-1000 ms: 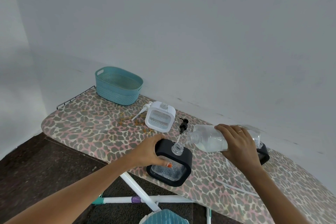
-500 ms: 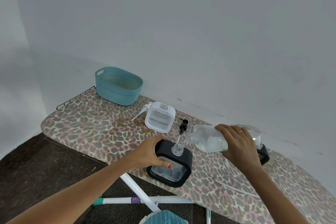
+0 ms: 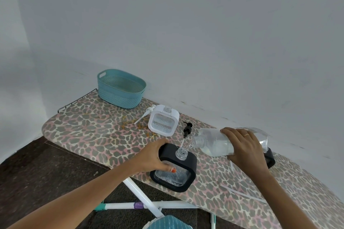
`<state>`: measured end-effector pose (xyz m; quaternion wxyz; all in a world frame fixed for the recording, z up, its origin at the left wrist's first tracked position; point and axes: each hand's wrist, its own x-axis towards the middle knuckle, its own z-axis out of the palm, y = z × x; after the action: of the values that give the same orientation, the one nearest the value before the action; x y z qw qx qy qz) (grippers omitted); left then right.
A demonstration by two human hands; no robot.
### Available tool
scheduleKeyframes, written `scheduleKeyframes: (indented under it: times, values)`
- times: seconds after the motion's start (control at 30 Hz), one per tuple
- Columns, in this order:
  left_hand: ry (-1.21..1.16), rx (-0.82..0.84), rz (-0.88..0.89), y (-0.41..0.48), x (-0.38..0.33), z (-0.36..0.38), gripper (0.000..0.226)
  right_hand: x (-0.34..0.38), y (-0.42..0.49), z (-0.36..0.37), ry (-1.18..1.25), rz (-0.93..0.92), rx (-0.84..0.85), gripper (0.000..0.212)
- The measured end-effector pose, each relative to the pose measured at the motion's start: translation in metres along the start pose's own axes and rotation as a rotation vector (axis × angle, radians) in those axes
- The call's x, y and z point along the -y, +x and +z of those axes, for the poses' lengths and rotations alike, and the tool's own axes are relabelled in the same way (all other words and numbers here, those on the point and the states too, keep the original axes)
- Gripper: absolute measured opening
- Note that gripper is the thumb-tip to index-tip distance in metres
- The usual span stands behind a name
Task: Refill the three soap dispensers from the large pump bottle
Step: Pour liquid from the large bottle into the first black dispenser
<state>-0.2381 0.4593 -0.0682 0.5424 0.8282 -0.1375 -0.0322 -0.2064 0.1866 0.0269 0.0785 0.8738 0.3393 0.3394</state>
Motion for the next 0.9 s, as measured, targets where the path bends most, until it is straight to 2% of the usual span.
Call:
scheduleKeyframes:
  times: [0.33, 0.57, 0.9]
  values:
    - [-0.022, 0.006, -0.022, -0.001, 0.0006, 0.0004, 0.067, -0.0011, 0.0002, -0.0018, -0.002, -0.003, 0.005, 0.095]
    - [-0.04, 0.011, -0.02, -0.0001, -0.0018, 0.0004, 0.052, -0.0037, -0.0009, -0.0018, -0.014, -0.005, -0.003, 0.092]
    - [-0.066, 0.016, -0.022, -0.0014, -0.0021, 0.0032, 0.053, -0.0043, -0.0008, -0.0028, -0.011, -0.003, -0.023, 0.089]
